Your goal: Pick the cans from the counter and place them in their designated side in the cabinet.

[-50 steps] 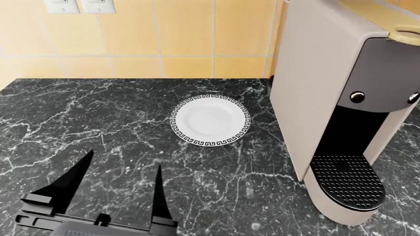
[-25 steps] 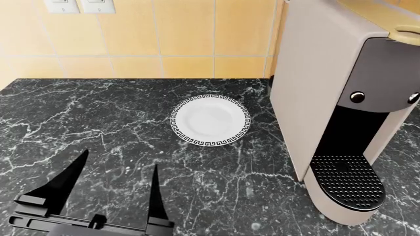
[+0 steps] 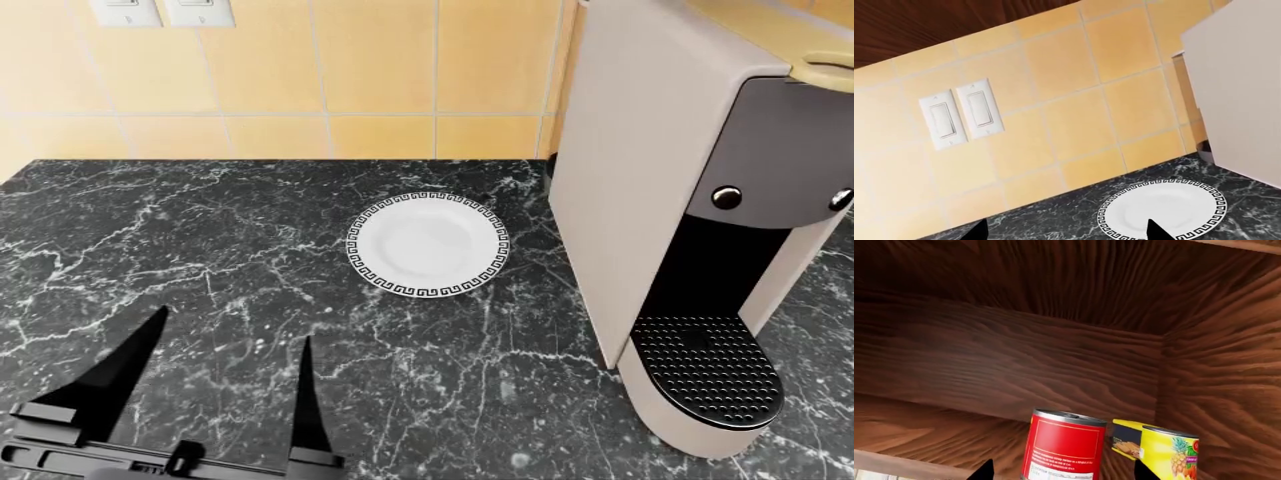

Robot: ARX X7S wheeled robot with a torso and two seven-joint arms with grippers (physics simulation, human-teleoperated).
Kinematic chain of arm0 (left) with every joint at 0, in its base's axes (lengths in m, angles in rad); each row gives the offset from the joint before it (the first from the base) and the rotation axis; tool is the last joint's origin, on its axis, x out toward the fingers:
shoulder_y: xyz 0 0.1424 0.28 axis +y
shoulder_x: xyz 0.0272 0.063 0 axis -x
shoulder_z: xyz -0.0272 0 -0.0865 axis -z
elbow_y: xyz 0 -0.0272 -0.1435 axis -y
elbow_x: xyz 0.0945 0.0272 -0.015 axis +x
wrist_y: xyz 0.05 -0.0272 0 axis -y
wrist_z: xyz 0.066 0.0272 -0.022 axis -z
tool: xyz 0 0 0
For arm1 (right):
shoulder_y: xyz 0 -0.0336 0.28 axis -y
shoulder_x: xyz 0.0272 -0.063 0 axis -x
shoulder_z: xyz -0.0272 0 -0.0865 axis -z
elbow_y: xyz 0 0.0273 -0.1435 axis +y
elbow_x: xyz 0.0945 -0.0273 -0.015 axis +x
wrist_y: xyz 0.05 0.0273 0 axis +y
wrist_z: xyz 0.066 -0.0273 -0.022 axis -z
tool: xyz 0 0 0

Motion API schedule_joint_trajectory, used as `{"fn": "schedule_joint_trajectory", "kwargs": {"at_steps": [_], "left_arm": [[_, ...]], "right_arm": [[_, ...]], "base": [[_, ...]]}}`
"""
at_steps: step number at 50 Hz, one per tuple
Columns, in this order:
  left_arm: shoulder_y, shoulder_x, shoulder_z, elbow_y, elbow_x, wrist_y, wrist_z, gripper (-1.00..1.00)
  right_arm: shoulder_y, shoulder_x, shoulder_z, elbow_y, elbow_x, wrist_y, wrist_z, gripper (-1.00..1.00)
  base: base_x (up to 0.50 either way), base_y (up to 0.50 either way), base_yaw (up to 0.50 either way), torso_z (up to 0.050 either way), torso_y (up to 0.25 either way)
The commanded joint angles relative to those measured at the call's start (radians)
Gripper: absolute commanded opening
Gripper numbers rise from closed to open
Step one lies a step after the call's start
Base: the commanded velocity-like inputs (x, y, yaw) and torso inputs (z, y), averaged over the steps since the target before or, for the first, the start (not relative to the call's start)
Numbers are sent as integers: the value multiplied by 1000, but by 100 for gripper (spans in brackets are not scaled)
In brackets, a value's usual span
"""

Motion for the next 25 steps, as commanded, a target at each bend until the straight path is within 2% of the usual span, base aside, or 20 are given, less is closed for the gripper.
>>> {"fn": "schedule_joint_trajectory", "kwargs": {"at_steps": [1,10,25], "left_arm": [[-50,-32,73,0,32,46,0,100],[-75,-41,101,0,41,58,0,100],[-67,-22,76,0,27,32,0,100]], "right_arm": [[54,101,-68,-158,225,-125,208,100],[151,254,-288,-332,314,-386,206,100],[161,416,-423,-574,367,-633,204,100]], "base": [[0,0,0,0,0],[0,0,0,0,0],[0,0,0,0,0]]}}
